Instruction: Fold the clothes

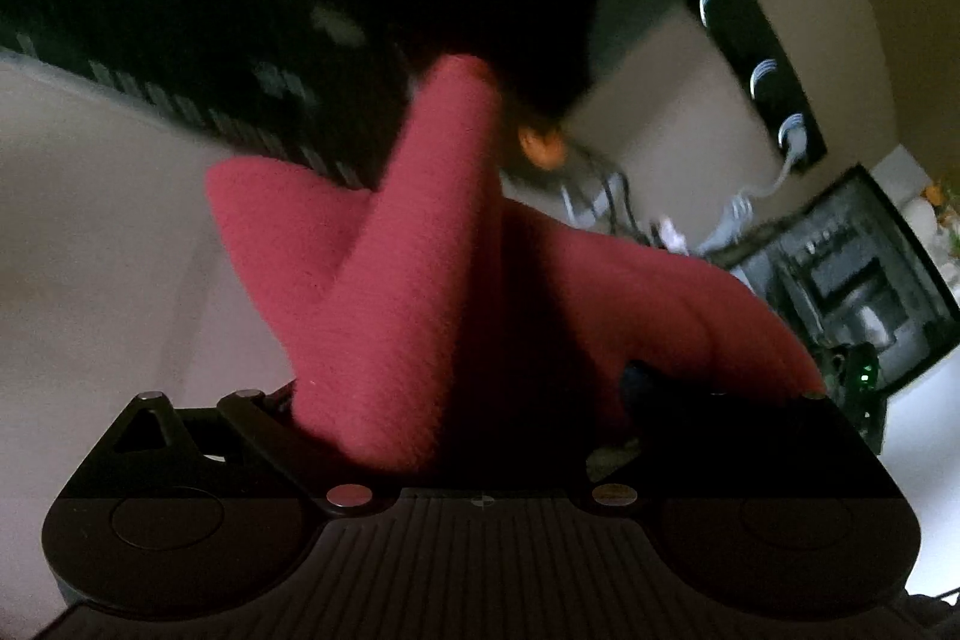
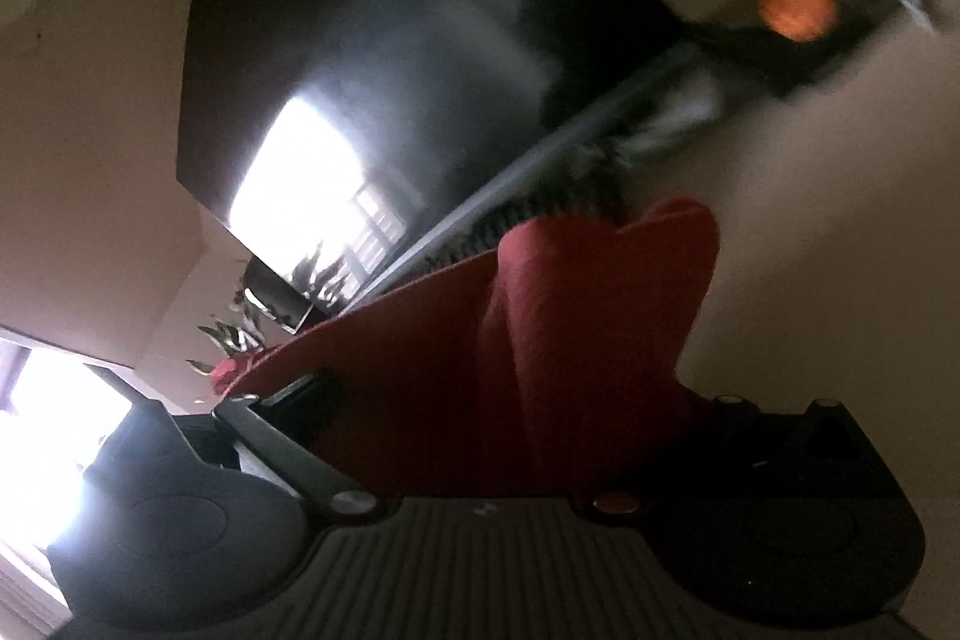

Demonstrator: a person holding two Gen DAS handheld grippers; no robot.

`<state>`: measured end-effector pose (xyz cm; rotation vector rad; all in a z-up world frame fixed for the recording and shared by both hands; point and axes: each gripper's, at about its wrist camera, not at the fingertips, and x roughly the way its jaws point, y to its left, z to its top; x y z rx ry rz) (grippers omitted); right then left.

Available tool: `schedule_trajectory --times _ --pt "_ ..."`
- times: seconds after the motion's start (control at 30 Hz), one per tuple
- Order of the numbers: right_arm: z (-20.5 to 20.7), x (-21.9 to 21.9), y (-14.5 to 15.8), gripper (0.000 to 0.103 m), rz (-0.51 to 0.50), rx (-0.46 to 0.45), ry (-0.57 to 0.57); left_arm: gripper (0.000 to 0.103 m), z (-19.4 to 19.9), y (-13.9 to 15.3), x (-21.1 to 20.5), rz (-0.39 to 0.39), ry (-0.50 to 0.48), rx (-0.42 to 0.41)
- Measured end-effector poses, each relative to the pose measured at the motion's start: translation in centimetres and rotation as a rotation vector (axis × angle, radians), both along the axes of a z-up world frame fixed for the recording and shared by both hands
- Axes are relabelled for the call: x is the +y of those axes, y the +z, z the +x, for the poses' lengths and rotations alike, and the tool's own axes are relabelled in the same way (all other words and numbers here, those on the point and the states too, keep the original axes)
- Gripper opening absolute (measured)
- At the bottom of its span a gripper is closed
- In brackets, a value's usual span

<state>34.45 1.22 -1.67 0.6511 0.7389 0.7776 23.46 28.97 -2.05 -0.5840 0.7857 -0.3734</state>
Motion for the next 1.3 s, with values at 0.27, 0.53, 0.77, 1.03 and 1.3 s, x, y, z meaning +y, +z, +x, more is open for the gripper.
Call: schedule_trajectory --times 0.27,0.53,0.77,1.03,1.3 --pt "1.4 0.6 1.2 0.103 -0.282 -0.028 -0.238 0.101 1.4 2.6 11.2 0.169 0.185 -0.032" --pt "0.3 3.4 3.1 0.103 -0.673 -0.172 -0.392 0.101 0.3 6.7 11.4 0.232 0.121 -0.224" --pt "5.5 4.9 -1.1 0.103 -1.005 -0.069 -0.382 0.101 7.9 0.4 9.8 0.247 0.137 -0.083" --pt "1.2 2.1 4.4 0.103 -0.756 -0.191 -0.306 0.101 7.4 0.6 11.6 0.265 0.195 -0.094" --pt "-2.7 5.7 0.1 0.103 -0.51 -0.131 -0.028 0.101 2.0 3.2 9.7 0.171 0.064 -0.15"
